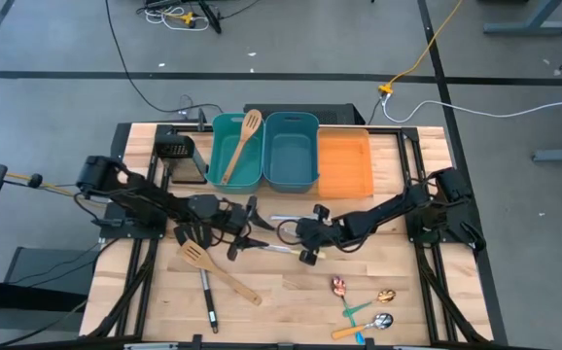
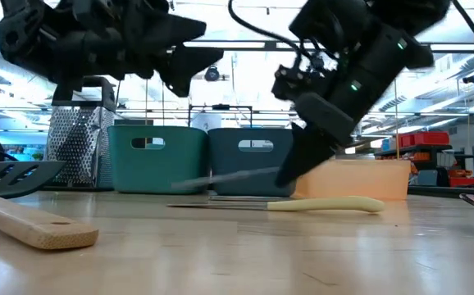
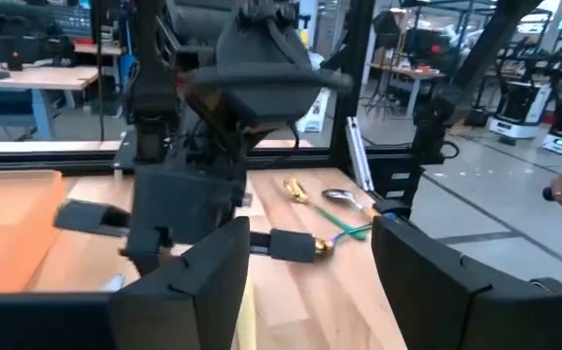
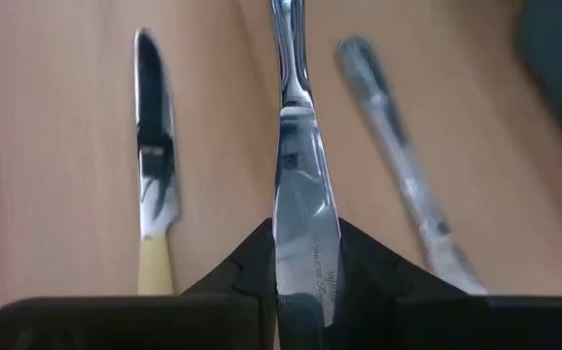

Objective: Pick & Place Kitchen Items
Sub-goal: Put the bottom silver knife into the blue bin

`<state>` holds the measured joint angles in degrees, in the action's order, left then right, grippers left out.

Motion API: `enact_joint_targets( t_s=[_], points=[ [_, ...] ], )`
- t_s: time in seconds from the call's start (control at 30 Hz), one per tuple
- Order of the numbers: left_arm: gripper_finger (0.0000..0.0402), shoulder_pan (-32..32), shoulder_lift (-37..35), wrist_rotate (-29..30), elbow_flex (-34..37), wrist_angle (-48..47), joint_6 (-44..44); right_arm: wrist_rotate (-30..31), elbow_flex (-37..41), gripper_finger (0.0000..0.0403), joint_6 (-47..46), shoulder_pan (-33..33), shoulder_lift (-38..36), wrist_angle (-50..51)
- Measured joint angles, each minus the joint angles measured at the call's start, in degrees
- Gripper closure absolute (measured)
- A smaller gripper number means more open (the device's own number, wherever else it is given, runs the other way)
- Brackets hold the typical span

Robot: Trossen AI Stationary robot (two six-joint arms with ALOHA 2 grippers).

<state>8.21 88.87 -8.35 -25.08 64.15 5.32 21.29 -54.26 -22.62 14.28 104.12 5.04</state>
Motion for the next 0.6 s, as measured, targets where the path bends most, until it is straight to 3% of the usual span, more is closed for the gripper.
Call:
enact_joint_targets(
  t_s=[0.33, 0.6],
  points=[
    [0.0179, 1.71, -1.74, -0.02, 0.00, -0.58, -0.09, 2.68, -9.68, 0.0319, 0.75, -0.49, -1.44, 10.53],
    [0.0179, 1.71, -1.72, -0.10, 0.00, -0.23, -0.20, 6.93, -12.33, 0.0319, -2.45, -1.95, -8.92, 18.94]
  ],
)
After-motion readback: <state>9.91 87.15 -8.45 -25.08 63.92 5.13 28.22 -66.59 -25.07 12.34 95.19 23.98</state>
